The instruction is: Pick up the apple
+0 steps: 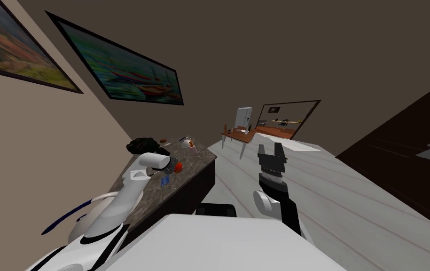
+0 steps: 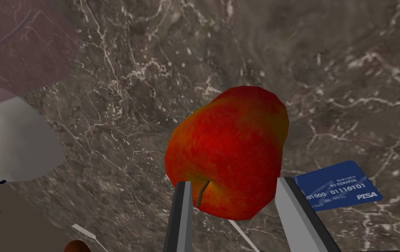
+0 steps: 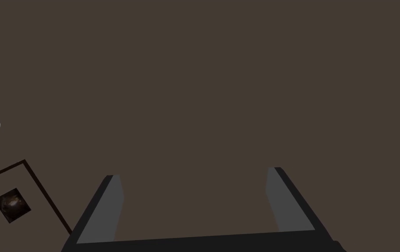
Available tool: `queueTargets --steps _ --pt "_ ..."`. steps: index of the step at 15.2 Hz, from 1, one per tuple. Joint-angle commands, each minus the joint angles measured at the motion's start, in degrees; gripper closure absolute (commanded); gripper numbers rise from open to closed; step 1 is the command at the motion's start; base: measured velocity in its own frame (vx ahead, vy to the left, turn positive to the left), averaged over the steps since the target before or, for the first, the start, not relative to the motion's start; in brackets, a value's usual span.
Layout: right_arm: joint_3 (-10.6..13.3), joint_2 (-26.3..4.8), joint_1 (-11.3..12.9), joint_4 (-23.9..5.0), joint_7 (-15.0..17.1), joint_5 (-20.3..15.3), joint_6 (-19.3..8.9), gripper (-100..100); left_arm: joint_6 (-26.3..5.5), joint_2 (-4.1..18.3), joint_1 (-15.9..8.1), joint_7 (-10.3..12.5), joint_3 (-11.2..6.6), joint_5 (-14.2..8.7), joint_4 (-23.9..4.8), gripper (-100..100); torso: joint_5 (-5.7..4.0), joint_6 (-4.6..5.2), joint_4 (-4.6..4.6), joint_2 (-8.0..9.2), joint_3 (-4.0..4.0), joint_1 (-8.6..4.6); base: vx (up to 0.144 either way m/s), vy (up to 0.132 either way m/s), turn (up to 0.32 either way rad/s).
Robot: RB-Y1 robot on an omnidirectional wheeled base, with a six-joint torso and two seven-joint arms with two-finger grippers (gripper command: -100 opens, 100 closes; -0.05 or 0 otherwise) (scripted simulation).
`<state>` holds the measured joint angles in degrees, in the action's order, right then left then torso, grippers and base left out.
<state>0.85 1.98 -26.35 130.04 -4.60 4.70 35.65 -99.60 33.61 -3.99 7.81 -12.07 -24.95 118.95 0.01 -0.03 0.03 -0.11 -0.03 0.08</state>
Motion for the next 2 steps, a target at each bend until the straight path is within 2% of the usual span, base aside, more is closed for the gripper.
queueTargets --steps 1,2 --pt "0.0 0.0 0.0 0.0 0.0 0.0 0.0 0 -1.7 0.2 -0.1 0.4 -0.36 -0.5 1.4 100 0.0 0.0 0.0 0.0 0.0 0.0 0.007 0.001 0.019" --pt "0.0 0.0 0.0 0.0 0.0 0.0 0.0 0 -0.7 0.1 0.0 0.2 -0.17 -0.2 0.7 100 0.0 0.01 0.0 0.0 0.0 0.0 0.0 0.0 0.0"
